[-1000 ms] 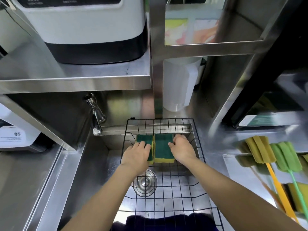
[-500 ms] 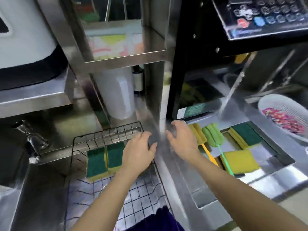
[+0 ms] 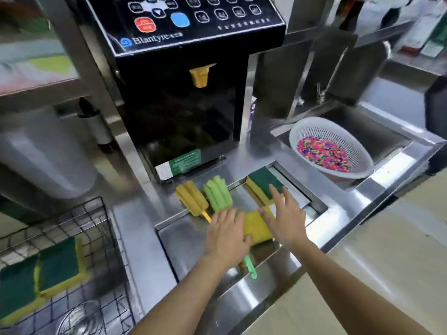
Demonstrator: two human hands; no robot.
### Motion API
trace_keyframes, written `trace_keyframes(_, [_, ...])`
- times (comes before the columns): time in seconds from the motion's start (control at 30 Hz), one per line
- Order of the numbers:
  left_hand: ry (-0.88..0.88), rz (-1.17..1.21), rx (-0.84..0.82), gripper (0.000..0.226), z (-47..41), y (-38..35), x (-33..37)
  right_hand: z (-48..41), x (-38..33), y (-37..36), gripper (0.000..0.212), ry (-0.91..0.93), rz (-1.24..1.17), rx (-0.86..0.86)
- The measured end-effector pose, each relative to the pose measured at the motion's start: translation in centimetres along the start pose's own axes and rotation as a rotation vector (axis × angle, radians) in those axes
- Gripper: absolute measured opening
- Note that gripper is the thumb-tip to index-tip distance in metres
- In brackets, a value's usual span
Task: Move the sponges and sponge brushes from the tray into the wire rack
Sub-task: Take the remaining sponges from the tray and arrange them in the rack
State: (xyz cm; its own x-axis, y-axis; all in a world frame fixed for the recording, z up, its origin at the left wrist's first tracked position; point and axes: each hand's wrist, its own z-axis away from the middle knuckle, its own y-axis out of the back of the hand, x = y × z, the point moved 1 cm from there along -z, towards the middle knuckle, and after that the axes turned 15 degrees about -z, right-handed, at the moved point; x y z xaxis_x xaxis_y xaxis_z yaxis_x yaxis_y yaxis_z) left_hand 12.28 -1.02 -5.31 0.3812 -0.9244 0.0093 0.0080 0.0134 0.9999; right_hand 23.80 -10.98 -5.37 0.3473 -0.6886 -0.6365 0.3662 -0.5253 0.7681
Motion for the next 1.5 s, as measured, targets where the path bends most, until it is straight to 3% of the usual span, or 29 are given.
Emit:
trace_keyframes(0.23, [-0.04, -0.117, -0.059, 0.064, -2.1, -2.0, 3.8, -4.1, 3.5, 1.5, 0.062, 0.09, 0.135, -0.128])
trace_keyframes(0.43, [0.043, -0.083, -0.175, 0.059, -2.9, -1.7, 4.2, -5.8, 3.6, 0.7, 0.05, -0.015, -0.021, -0.136])
trace_keyframes(0.63, [0.215, 0.129, -0.141, 0.061, -3.0, -0.8, 4.0, -7.0, 2.8, 0.4, 0.053, -0.047, -0.023, -0.11])
trace_keyframes(0.73, [0.369, 0.293, -0.072, 0.083, -3.1, 0.0, 3.7, -7.3, 2.9, 0.3, 0.062, -0.074, -0.189, -0.092])
trace_keyframes(0.8, [0.438, 0.383, -0.055, 0.092, -3.2, 0.4, 3.4, -7.6, 3.2, 0.5, 0.079, -0.14, -0.341, -0.114])
trace_keyframes(0.87, [0.479, 0.439, -0.035, 0.085, -3.3, 0.7, 3.0, -7.8, 3.5, 0.6, 0.088, -0.213, -0.37, -0.175])
trace_keyframes(0.93, [0.544, 0.577, -0.009, 0.077, -3.2, 1.2, 2.6, -7.9, 3.7, 0.8, 0.081, -0.257, -0.366, -0.235])
trace_keyframes(1.07, [0.676, 1.088, 0.051, 0.059, -2.7, 2.2, 1.8, -7.9, 3.2, 1.7, 0.071, -0.27, -0.567, -0.207])
trace_keyframes(1.17, [0.808, 1.44, 0.096, 0.032, -2.5, 2.9, 1.0, -7.5, 1.9, 1.9, 0.064, -0.187, -0.641, -0.223])
trace_keyframes(1.27, [0.868, 1.822, 0.084, 0.021, -2.3, 3.6, 0.3, -6.5, -0.2, 1.7, 0.058, -0.124, -0.689, -0.282])
trace_keyframes(1.37, [0.922, 1.925, 0.077, 0.03, -2.1, 3.8, -0.6, -5.2, -2.1, 1.0, 0.056, -0.106, -0.832, -0.343])
trace_keyframes(1.5, [1.074, 1.834, 0.116, 0.04, -1.3, 3.9, -2.4, -4.2, -3.8, 0.0, 0.056, -0.048, -0.83, -0.319])
